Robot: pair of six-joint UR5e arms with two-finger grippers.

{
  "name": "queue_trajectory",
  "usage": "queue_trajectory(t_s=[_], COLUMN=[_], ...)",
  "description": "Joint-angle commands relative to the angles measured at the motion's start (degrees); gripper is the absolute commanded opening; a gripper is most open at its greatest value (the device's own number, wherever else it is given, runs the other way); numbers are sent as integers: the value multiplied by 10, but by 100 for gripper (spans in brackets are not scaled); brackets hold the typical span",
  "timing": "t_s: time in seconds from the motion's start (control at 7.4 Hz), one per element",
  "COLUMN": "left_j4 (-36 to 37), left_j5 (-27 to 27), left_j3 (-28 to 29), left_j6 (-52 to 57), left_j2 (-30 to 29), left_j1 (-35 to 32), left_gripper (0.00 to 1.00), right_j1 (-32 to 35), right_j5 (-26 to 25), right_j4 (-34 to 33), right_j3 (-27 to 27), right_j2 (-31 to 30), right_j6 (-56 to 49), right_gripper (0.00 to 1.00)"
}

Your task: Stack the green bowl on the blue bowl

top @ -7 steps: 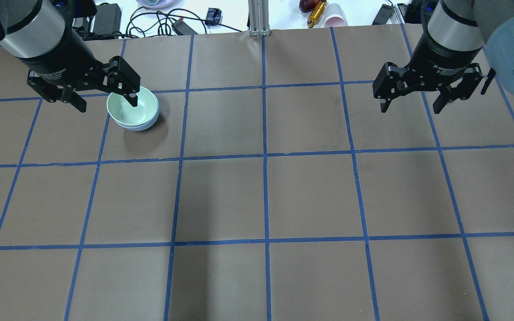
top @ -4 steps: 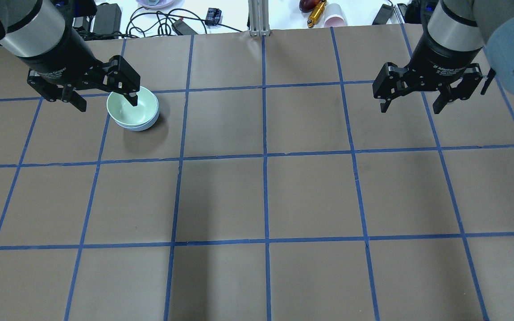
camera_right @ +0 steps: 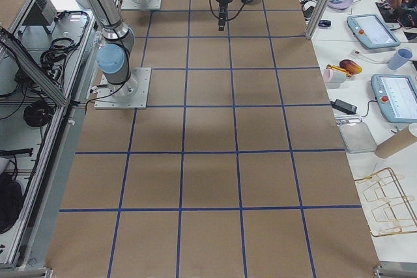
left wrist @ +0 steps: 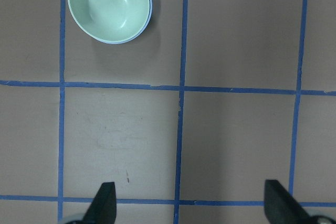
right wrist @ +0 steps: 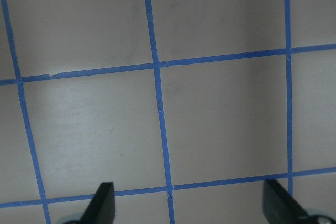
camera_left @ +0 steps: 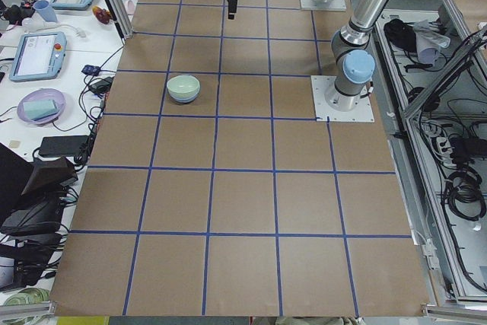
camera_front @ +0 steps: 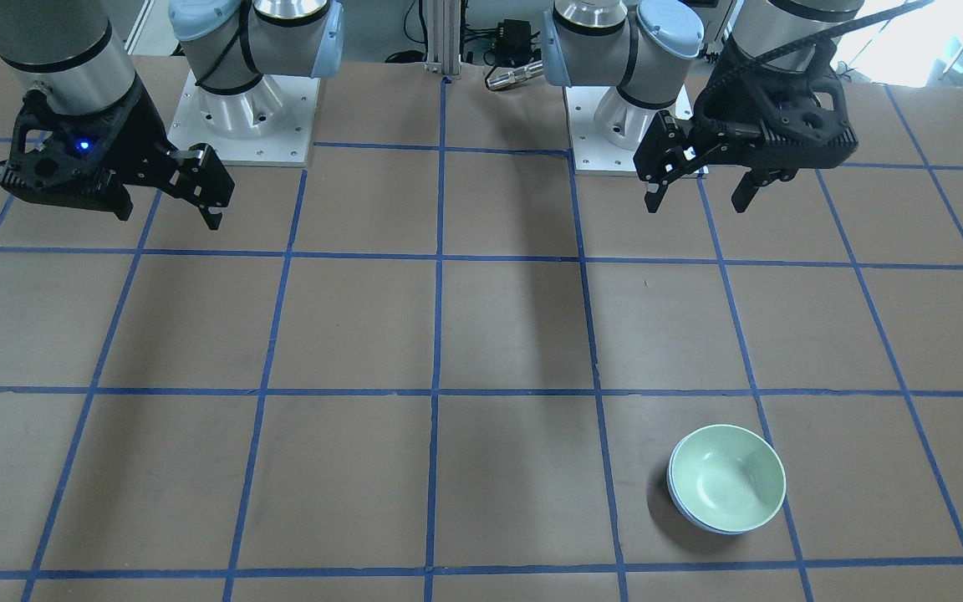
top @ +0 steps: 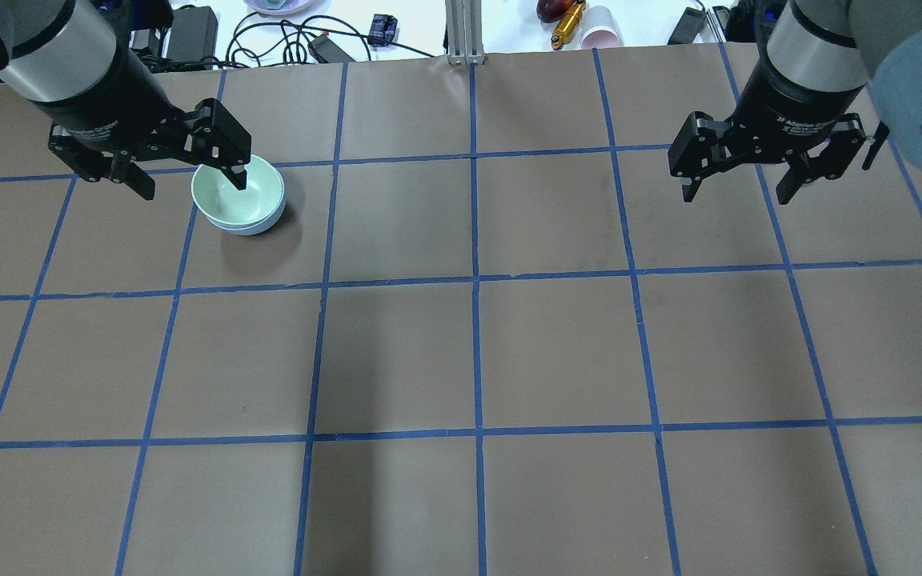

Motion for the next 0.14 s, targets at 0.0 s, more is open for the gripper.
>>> queue_trajectory(t_s=[0.0], left_j4=[0], left_j5=[0], left_j3=[0], left_j6=[0], left_j2=[-1], left_j1=[0], left_gripper=[100], right_j1=[0], right_j5=[0], right_j4=[0], right_j3=[0], right_j2=[0], right_j6=[0], right_gripper=[100])
